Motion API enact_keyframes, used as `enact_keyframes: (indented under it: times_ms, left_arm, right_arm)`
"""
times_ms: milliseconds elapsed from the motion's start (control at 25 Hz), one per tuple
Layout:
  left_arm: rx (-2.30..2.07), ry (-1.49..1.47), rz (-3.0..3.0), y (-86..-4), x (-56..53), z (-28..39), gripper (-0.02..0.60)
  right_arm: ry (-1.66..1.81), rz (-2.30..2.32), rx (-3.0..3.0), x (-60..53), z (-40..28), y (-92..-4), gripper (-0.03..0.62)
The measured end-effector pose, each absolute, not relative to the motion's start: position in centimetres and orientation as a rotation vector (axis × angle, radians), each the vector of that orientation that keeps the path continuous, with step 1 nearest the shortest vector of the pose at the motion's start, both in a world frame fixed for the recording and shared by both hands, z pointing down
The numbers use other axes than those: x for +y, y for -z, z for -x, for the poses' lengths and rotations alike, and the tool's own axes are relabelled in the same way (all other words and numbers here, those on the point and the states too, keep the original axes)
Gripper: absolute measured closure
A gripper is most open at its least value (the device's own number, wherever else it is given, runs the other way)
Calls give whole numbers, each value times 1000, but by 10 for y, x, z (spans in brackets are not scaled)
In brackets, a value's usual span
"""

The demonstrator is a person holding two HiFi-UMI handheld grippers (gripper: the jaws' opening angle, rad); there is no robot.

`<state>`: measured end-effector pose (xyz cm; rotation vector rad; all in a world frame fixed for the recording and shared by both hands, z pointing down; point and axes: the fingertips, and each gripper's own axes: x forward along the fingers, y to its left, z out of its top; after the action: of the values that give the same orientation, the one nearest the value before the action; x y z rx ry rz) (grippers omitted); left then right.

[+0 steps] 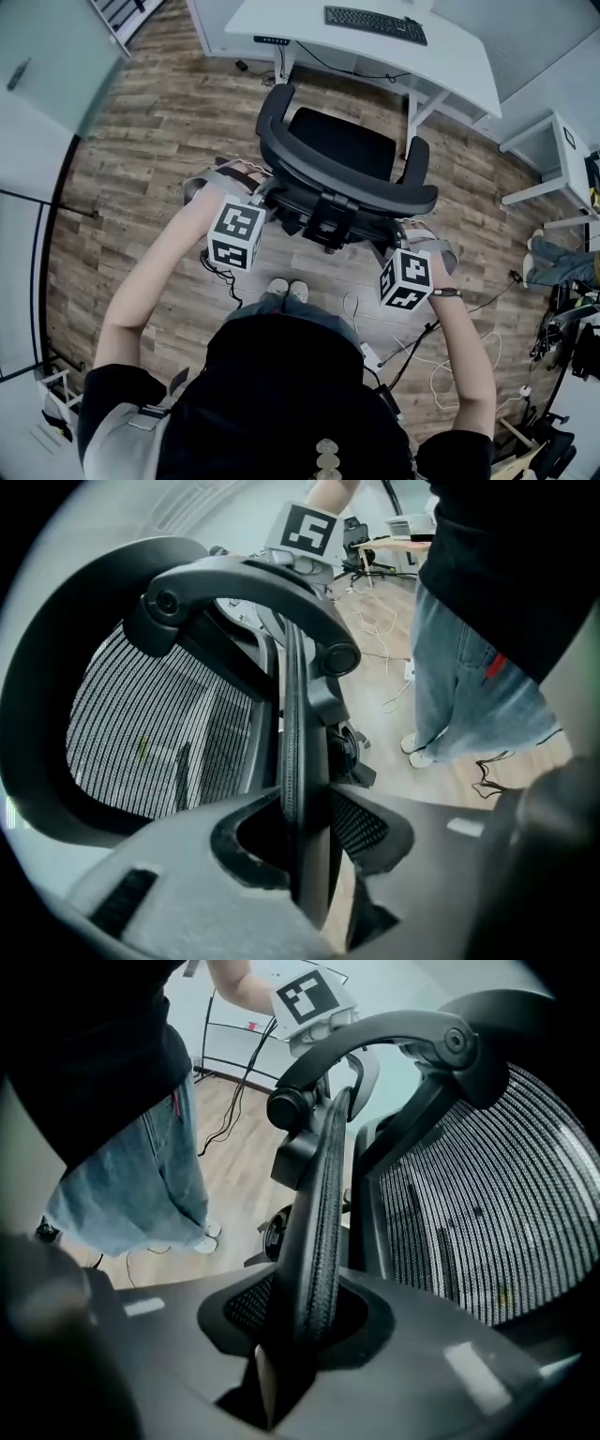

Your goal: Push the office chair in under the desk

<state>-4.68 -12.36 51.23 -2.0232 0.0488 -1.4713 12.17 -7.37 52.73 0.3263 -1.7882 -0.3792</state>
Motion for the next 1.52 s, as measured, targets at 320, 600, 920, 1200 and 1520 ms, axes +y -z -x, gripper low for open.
enact_keyframes:
  times_ms: [320,600,920,1200,1520]
  left_arm:
    - [85,1476,2019,-515,-148,48,446]
    - [89,1489,2023,-518,-202,43,445]
    - [102,1512,2025,-520,-262,31,443]
    - [121,1519,2034,-520,-305,16,443]
    - [105,1510,2050,-517,-346,7,442]
  right_arm:
    - [426,-335,-1778,-100,-122,-529,491]
    - [422,-340,-1779,-155,-128,-531,491]
    - [429,-347,-1779,-210,-141,-532,493]
    - [436,-336,-1780,-254,-157,-532,491]
    - [420,-347,-1782,-296,-163,-531,487]
